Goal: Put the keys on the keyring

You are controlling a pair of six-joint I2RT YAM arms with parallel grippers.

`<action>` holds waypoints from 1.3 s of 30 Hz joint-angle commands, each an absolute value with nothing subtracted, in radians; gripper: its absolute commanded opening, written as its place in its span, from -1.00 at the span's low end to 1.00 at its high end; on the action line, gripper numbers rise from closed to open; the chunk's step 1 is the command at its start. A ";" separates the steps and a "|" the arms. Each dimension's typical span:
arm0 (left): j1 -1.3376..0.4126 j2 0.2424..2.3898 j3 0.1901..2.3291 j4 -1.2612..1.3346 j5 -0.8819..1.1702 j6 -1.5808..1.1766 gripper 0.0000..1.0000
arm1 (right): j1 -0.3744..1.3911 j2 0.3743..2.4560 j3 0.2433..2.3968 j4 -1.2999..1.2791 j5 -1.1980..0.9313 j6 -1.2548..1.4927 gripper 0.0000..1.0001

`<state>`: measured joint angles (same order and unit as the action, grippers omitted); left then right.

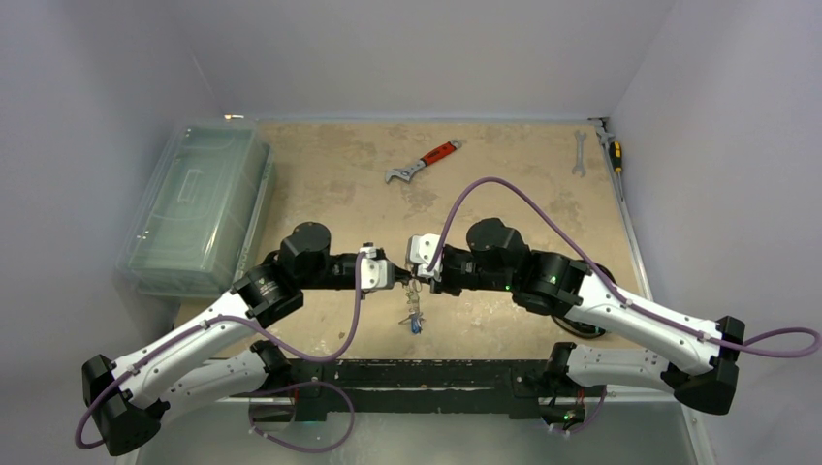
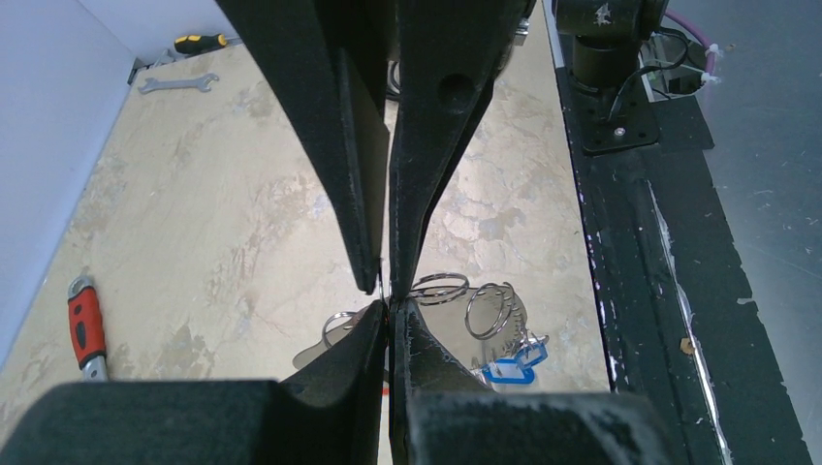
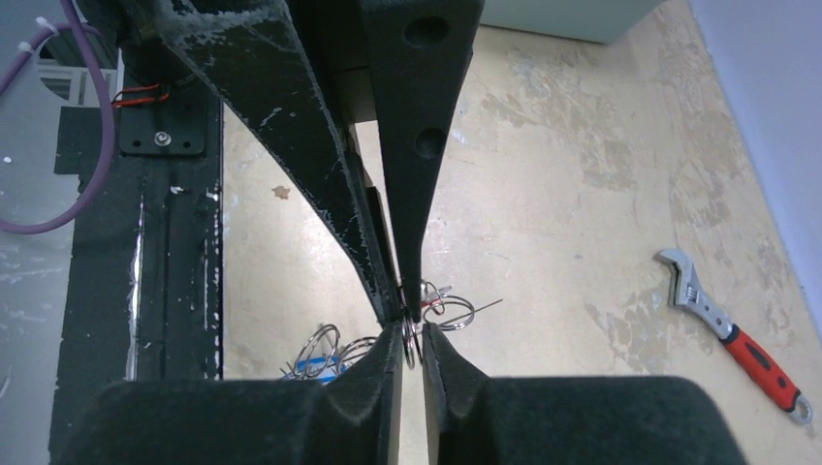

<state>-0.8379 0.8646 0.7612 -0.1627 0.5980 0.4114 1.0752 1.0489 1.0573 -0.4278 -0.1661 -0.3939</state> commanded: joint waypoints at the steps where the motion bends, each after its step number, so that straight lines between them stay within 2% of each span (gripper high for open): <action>1: -0.835 0.849 0.802 -0.115 0.629 0.418 -1.00 | 1.080 1.049 1.057 -0.405 -0.149 -0.399 -0.82; 4: -0.835 0.848 0.803 -0.116 0.628 0.418 -1.00 | 1.080 1.055 1.058 -0.406 -0.147 -0.399 -0.98; 11: -0.835 0.847 0.804 -0.110 0.603 0.412 -1.00 | 1.080 1.034 1.053 -0.373 -0.154 -0.394 -1.00; 14: -0.833 0.827 0.800 -0.104 0.548 0.406 -0.31 | 1.080 0.971 1.021 -0.312 -0.148 -0.395 -1.00; 16: -0.833 0.794 0.781 -0.078 0.542 0.406 -0.08 | 1.080 0.918 0.994 -0.267 -0.145 -0.399 -1.00; 18: -0.833 0.759 0.757 -0.047 0.547 0.406 -0.02 | 1.080 0.877 0.973 -0.228 -0.148 -0.399 -1.00; 28: -0.816 0.787 0.767 -0.016 0.672 0.409 -0.26 | 1.080 0.846 0.960 -0.226 -0.169 -0.400 -1.00; 31: -0.814 0.789 0.762 0.030 0.692 0.405 -0.50 | 1.080 0.844 0.960 -0.228 -0.176 -0.397 -1.00; 39: -0.810 0.774 0.748 0.018 0.719 0.446 -0.53 | 1.080 0.853 0.973 -0.257 -0.207 -0.394 -1.00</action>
<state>-0.8181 0.7959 0.7544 -0.0162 0.6765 0.4118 1.0798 0.8570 0.9531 -0.2989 -0.1764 -0.3939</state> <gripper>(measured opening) 0.235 0.008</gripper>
